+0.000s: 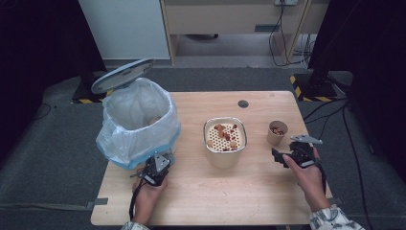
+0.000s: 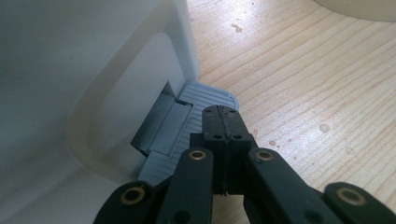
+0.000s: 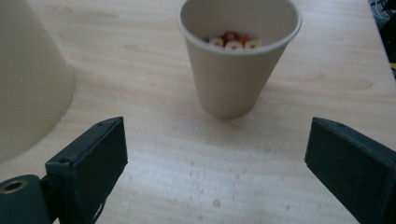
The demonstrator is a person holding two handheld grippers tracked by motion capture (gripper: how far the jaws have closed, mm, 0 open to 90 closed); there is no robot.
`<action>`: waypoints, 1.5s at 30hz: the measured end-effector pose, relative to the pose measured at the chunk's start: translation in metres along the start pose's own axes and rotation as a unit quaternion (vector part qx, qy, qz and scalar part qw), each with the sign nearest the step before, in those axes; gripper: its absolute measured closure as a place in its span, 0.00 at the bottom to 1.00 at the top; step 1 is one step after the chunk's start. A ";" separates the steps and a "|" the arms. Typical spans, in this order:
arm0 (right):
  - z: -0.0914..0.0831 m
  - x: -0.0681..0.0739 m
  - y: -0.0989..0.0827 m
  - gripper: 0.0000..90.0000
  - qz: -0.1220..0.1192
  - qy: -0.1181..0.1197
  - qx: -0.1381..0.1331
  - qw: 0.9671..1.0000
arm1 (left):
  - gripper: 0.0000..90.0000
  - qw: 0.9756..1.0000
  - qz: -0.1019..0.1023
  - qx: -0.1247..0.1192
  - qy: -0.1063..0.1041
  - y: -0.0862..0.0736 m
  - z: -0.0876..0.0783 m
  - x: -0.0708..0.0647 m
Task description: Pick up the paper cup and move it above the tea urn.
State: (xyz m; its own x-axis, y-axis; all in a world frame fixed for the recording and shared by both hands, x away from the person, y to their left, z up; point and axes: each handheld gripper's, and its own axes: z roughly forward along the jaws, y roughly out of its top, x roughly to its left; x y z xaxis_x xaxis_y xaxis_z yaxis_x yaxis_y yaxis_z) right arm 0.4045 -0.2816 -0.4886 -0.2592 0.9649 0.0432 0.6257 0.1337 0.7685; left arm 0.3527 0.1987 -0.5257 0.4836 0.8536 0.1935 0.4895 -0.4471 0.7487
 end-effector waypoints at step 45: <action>0.075 -0.011 0.024 0.25 0.029 -0.015 -0.066 0.997 | 0.99 1.000 -0.003 -0.001 -0.001 0.000 0.000 0.000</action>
State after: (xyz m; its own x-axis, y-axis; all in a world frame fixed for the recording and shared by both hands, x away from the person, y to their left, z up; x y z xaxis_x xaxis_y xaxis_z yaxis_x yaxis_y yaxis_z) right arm 0.4781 -0.2722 -0.5186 -0.2019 0.9768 0.0717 0.5357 0.0489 0.8430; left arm 0.3528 0.1989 -0.5258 0.4820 0.8556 0.1886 0.4906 -0.4419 0.7510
